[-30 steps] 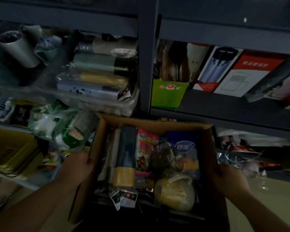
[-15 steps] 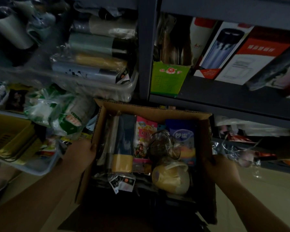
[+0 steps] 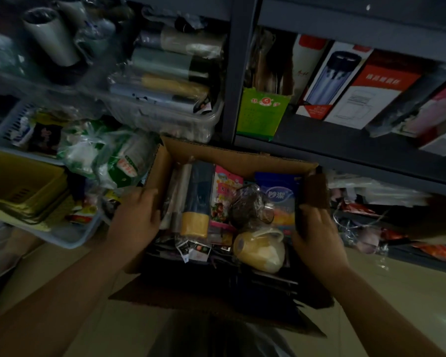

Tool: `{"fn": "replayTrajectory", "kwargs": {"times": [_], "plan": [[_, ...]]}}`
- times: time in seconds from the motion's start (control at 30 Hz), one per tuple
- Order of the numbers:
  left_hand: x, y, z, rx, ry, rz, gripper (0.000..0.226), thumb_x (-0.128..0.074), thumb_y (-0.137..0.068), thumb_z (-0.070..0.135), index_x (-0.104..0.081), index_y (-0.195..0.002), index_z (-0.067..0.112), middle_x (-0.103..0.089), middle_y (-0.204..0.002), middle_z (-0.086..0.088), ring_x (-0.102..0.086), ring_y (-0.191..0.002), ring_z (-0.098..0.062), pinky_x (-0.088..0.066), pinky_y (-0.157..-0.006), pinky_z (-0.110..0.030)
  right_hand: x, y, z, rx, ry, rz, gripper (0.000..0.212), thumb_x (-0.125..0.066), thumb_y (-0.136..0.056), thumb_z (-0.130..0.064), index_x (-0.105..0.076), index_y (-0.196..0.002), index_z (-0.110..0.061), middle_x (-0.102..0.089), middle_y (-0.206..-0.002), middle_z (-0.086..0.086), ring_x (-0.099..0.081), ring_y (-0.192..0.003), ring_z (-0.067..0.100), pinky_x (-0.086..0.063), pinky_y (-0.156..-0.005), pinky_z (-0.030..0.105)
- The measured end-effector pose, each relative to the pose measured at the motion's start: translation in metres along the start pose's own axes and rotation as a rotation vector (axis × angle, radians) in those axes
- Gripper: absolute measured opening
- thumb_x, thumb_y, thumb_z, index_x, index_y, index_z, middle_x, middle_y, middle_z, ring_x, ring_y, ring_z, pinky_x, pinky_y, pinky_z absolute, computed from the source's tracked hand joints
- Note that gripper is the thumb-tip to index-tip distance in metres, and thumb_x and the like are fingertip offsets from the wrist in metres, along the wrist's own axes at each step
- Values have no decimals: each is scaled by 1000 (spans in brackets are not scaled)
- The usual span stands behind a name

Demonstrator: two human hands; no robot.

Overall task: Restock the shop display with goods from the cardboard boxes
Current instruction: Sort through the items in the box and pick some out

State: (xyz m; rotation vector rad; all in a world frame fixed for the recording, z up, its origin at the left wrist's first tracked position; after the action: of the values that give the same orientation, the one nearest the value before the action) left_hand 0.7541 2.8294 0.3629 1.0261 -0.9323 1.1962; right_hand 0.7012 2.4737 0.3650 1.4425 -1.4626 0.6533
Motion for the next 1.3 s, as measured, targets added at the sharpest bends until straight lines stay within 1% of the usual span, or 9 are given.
{"fn": "replayTrajectory", "kwargs": {"times": [0.2,0.43,0.5,0.7,0.87,0.97,1.1,1.2,1.3], "plan": [[-29,17,50,-49,265,-132,36,-57,-92,15,-49,-127,10,-48,-124,-9,-56,-103,-28,-43,-77,-31,-77,6,14,-179,-113,-298,55,-58,-92,-19,-34,-140,-15,-39,-138,13,-49,-121,31,-42,-98,36],[-68,24,59,56,358,-221,35,-60,-92,17,-52,-124,8,-49,-125,-10,-55,-111,-25,-43,-87,-31,-126,-3,56,-426,-289,-362,57,-41,-100,-18,-17,-152,-22,-35,-151,12,-48,-125,33,-42,-92,32],[-72,24,64,45,344,-225,32,-59,-92,16,-53,-121,8,-51,-123,-10,-54,-109,-25,-43,-86,-31,-131,-8,56,-414,-355,-359,56,-44,-100,-15,-23,-150,-26,-39,-148,10,-52,-117,31,-39,-81,26],[-68,20,78,-12,348,-227,29,-56,-93,13,-53,-121,10,-53,-121,-7,-55,-108,-20,-42,-82,-27,-119,-13,57,-417,-412,-224,34,-55,-95,-24,-57,-129,-21,-61,-122,12,-61,-103,26,-44,-77,26],[-64,15,91,-48,335,-281,26,-56,-92,16,-56,-118,15,-57,-112,-2,-56,-101,-14,-41,-77,-23,-66,-9,20,-208,-321,-128,30,-61,-93,-28,-61,-121,-18,-43,-118,2,-49,-92,15,-36,-81,19],[-60,14,115,-117,401,-347,52,-70,-84,25,-47,-131,21,-48,-130,2,-49,-113,-11,-39,-86,-20,-29,-9,-15,-67,-316,-82,30,-66,-90,-26,-63,-119,-19,-39,-111,-4,-46,-82,6,-34,-77,12],[-58,16,143,-210,586,-497,107,-87,-63,36,-18,-146,37,-25,-140,13,-31,-127,-5,-33,-104,-25,-9,-10,-55,72,-405,-142,26,-72,-86,-26,-67,-111,-21,-48,-111,-2,-60,-85,10,-47,-80,19],[-57,14,133,-152,763,-529,121,-92,-53,35,-9,-138,58,-37,-140,13,-44,-125,-8,-45,-101,-32,-19,-11,-61,0,-604,-253,19,-71,-86,-26,-66,-104,-25,-58,-110,0,-64,-94,14,-54,-88,35],[-61,19,117,-76,818,-582,127,-93,-54,30,-2,-138,60,-42,-131,14,-50,-117,-9,-47,-96,-30,-33,-12,-58,-51,-716,-291,18,-69,-87,-26,-67,-104,-22,-64,-103,-3,-64,-98,16,-54,-90,39]]}}
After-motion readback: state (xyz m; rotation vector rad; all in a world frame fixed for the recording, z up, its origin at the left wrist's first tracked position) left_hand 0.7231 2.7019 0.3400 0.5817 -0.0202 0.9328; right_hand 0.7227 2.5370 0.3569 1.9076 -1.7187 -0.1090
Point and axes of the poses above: each hand's wrist, its own y-axis away from the middle knuckle, its own x-axis out of the back of the hand, z = x × y, the point moved 9 cm from there along -y, towards the middle knuckle
